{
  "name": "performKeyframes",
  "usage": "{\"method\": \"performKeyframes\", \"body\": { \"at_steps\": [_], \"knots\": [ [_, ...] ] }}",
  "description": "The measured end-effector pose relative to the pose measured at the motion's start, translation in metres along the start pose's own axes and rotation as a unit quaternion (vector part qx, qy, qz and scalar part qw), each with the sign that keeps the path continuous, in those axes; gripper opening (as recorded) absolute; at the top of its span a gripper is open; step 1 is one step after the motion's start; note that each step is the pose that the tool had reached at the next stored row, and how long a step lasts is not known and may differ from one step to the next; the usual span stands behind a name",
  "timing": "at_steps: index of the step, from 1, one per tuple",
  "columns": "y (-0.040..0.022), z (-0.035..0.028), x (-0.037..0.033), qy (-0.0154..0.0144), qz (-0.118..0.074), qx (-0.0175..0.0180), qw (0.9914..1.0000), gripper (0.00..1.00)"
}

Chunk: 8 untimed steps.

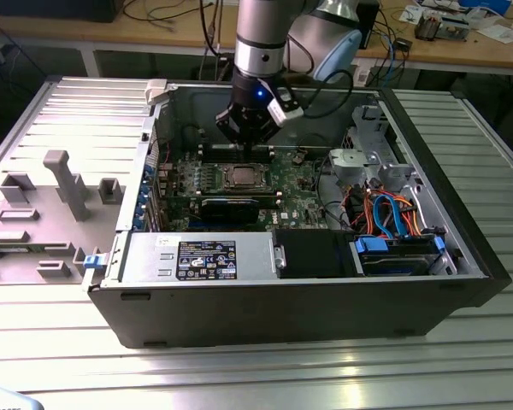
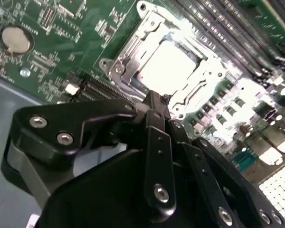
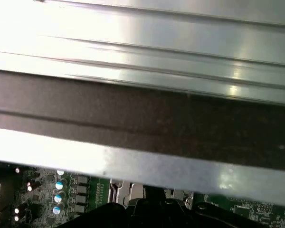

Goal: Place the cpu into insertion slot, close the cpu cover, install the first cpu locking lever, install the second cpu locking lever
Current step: 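Install the second cpu locking lever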

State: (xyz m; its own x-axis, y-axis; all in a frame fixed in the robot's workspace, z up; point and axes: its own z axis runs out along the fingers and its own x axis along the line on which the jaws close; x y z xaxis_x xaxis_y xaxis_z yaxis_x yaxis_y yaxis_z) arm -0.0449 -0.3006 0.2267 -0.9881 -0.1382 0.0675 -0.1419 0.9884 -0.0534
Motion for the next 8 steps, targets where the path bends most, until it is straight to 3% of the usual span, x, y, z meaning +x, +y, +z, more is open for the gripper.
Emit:
{"method": "performKeyframes", "body": {
  "at_steps": [8],
  "knots": [
    [-0.0182, -0.0016, 0.0027, -0.0003, 0.000, -0.0030, 1.00000, 0.11]
  ]
}}
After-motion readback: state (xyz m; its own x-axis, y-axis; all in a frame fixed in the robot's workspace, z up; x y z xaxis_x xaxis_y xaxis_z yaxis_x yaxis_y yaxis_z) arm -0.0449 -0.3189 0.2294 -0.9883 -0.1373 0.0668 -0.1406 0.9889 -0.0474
